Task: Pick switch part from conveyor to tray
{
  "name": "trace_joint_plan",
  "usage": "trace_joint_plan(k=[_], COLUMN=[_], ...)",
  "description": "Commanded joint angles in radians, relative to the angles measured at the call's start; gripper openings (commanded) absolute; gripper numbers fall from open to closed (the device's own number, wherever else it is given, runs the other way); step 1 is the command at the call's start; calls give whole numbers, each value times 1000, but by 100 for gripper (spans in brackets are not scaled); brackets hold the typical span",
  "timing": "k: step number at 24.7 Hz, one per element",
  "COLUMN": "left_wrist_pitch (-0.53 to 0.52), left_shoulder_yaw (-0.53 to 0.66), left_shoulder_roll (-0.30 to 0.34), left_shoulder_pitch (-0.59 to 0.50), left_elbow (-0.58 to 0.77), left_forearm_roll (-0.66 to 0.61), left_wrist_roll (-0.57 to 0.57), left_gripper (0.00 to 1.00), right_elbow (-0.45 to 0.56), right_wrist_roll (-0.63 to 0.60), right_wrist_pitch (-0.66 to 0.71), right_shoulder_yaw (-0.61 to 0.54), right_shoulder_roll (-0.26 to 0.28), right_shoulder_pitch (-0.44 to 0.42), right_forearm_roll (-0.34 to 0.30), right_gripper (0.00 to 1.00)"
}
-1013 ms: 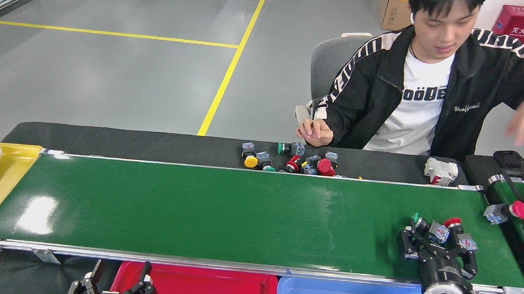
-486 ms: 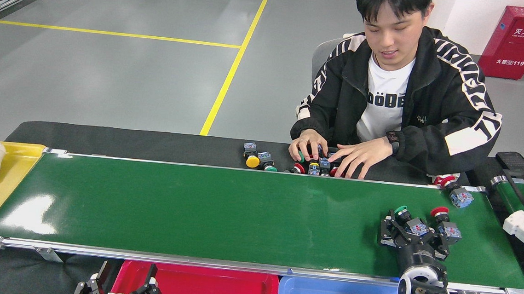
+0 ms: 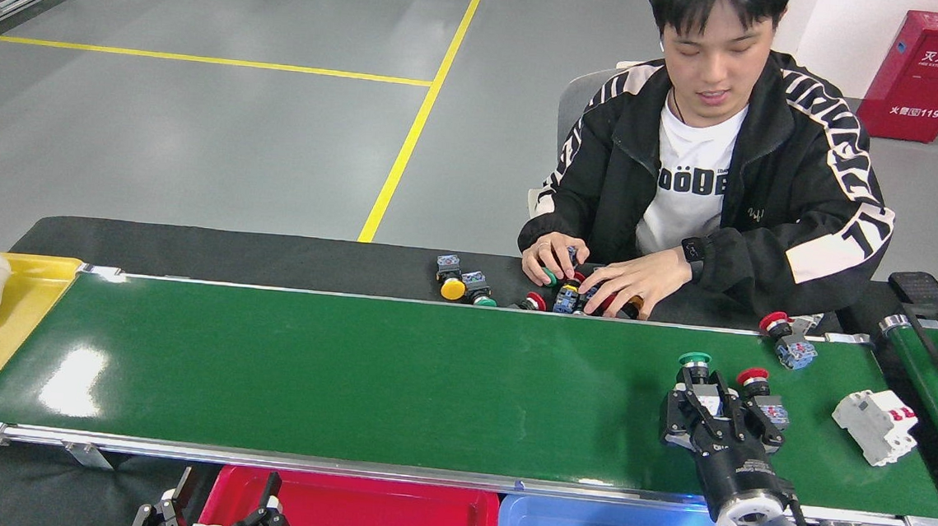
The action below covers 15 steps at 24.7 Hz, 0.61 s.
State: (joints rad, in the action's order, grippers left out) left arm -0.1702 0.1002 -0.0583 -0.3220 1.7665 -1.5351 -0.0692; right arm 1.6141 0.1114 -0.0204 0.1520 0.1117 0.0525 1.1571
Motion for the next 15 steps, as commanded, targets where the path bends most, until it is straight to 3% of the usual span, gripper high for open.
trace_joint_plan(k=[1, 5, 6, 8, 10, 15], left_wrist_pitch=[3, 3, 3, 3, 3, 4], left_shoulder_yaw=[-1, -1, -1, -1, -2, -1], left_shoulder_roll=[5, 2, 0, -2, 0, -2], left_shoulder_pitch=[3, 3, 3, 4, 8, 20], left_elbow=[13, 13, 13, 13, 13, 13], left_forearm_roll=[0, 0, 0, 0, 0, 0], left_wrist_roll=[-6, -8, -8, -6, -6, -6], left_gripper=[100, 100, 100, 100, 100, 100], right_elbow=[79, 107, 105, 105, 102, 102], right_wrist_roll=[16, 42, 63, 105, 146, 163], right_wrist_pitch=[19, 11, 7, -23, -70, -98], right_shoulder_yaw=[78, 313, 370, 458, 509, 508], right_shoulder_roll=[-10, -78, -95, -110, -133, -156], right_shoulder_pitch=[-14, -16, -19, -40, -57, -42], right_forearm_roll=[0, 12, 19, 53, 82, 87], right_gripper=[16, 22, 29, 72, 92, 96])
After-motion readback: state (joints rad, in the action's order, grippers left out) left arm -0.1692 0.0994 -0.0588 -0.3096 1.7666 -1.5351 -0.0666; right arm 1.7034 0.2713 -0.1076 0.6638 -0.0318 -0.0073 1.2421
